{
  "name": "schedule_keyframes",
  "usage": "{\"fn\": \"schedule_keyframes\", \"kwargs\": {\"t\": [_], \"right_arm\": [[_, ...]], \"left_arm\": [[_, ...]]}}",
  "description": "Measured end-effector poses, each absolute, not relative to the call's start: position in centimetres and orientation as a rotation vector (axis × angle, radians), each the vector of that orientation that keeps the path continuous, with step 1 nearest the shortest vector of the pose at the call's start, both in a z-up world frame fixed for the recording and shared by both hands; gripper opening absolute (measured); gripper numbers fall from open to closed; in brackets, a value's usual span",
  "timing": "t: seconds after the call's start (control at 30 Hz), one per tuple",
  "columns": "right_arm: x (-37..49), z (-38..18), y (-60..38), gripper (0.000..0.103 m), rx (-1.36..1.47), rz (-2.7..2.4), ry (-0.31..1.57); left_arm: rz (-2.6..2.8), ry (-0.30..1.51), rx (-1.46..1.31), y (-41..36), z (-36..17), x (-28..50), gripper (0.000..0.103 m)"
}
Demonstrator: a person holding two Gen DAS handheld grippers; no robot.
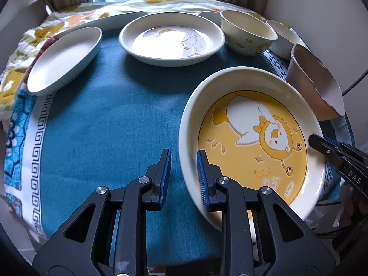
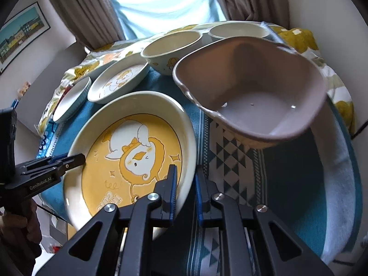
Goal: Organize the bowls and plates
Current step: 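Lift the yellow plate and set it down beside the mauve bowl, then move both grippers to the plain white plate and grasp its rim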
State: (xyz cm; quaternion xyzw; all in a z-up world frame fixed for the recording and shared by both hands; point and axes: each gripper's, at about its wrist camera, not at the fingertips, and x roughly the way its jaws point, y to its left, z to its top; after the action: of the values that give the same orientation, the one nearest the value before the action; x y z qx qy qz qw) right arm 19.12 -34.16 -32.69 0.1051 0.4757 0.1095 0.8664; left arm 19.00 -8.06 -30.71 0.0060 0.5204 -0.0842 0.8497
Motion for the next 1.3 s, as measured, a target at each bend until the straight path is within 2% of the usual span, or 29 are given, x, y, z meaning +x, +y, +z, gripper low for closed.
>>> {"fn": "schedule_keyframes", "kwargs": {"t": [0.17,0.3,0.33,0.37,0.4,0.43,0.47,0.5,0.53,0.57,0.73,0.87,1.07,1.3], "right_arm": [[16.6,-29.4,-34.6,0.013,0.189,0.203,0.954],[16.1,-25.1,-33.8,0.013,0.152,0.269,0.908],[16.5,-22.6,-32.9,0.013,0.134,0.318,0.872],[16.5,-22.6,-32.9,0.013,0.134,0.318,0.872],[16.8,-21.4,-32.4,0.014,0.13,0.346,0.857],[17.7,-19.2,-31.2,0.023,0.126,0.404,0.829],[17.7,-19.2,-31.2,0.044,0.126,0.404,0.829],[18.1,-18.2,-30.6,0.06,0.121,0.428,0.812],[19.3,-16.2,-28.9,0.09,0.119,0.489,0.767],[19.7,-15.7,-28.2,0.103,0.114,0.507,0.745],[21.8,-13.6,-24.9,0.103,0.052,0.548,0.65],[24.8,-12.9,-21.6,0.103,0.036,0.556,0.643],[30.5,-13.8,-16.0,0.103,-0.011,0.529,0.715],[38.2,-18.9,-9.2,0.103,-0.017,0.561,0.911]], "left_arm": [[-0.154,1.082,0.019,-7.4,-27.8,17.4,0.021],[-0.121,1.003,-0.013,-5.6,-22.6,15.8,0.022],[-0.108,0.977,-0.021,-5.1,-21.1,15.4,0.03],[-0.093,0.946,-0.027,-4.5,-19.5,15.0,0.053],[-0.076,0.919,-0.028,-4.1,-18.2,14.6,0.07],[-0.046,0.88,-0.027,-3.4,-16.8,14.2,0.098],[-0.02,0.83,-0.025,-2.8,-15.2,13.6,0.103],[-0.011,0.788,-0.024,-2.2,-13.9,13.1,0.103],[-0.004,0.773,-0.021,-1.8,-13.1,13.0,0.103],[0.014,0.762,-0.019,-1.2,-12.3,13.0,0.103],[0.089,0.717,-0.041,2.8,-9.9,14.2,0.103],[0.134,0.713,-0.093,7.1,-9.6,16.4,0.103],[0.173,0.784,-0.168,14.0,-12.0,20.4,0.103],[0.103,0.899,-0.304,20.0,-16.9,25.8,0.103]]}}
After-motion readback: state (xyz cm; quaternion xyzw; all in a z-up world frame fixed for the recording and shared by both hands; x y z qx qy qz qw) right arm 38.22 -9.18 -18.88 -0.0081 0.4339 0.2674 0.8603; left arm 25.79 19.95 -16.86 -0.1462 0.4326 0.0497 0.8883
